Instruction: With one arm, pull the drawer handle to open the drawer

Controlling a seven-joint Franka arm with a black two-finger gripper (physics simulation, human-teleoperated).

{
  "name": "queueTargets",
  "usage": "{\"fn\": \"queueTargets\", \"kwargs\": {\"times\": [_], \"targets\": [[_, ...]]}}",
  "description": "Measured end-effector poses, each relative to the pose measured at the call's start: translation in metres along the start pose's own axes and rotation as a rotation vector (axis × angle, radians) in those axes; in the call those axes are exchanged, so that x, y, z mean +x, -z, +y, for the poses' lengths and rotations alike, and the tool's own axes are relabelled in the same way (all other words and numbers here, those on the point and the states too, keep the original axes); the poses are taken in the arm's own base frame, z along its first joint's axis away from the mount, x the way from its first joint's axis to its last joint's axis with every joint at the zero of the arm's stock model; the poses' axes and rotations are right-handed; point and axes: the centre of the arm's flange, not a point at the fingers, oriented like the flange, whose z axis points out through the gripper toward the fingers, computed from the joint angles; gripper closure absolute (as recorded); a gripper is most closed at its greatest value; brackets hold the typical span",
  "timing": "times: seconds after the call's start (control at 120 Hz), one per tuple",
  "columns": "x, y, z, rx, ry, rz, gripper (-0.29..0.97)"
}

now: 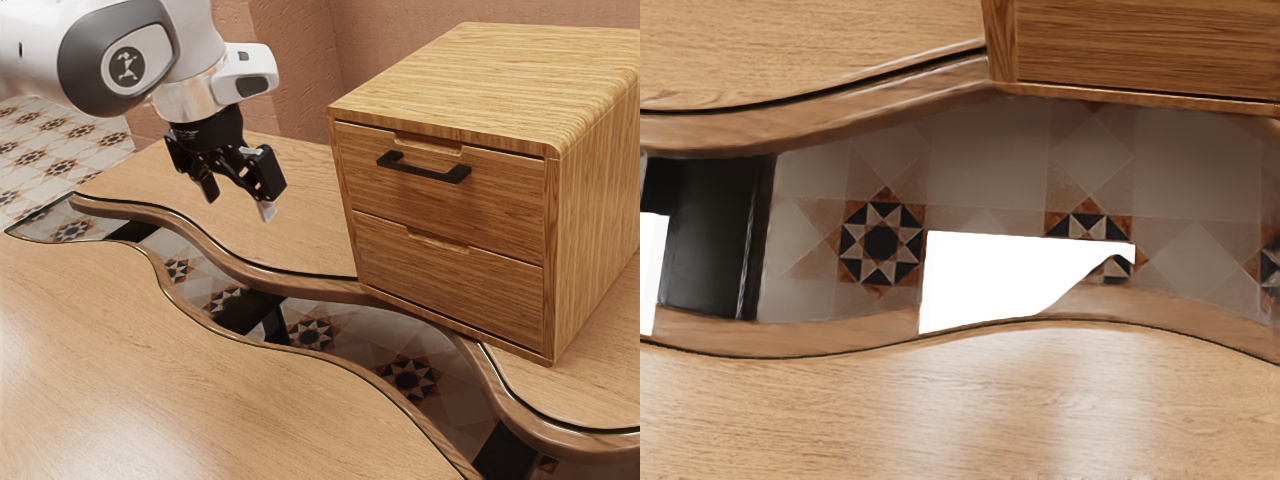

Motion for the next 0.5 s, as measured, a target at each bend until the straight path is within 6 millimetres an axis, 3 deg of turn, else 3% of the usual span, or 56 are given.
{"fn": "queueTargets", "kwargs": {"times": [0.142, 0.167, 0.192, 0.258, 0.342, 0.392, 0.5], "targets": [[0.0, -0.002, 0.001, -0.044, 0.006, -0.007, 0.0], [0.0, 0.006, 0.0, -0.049, 0.007, 0.008, 0.0], [0.0, 0.027, -0.003, -0.053, 0.006, 0.045, 0.0], [-0.011, 0.106, -0.015, -0.06, -0.031, 0.188, 0.0], [-0.032, 0.151, -0.02, -0.046, -0.185, 0.259, 0.0], [-0.041, 0.163, -0.001, -0.051, -0.348, 0.275, 0.0], [-0.059, 0.175, 0.074, -0.11, -0.747, 0.29, 0.0]]}}
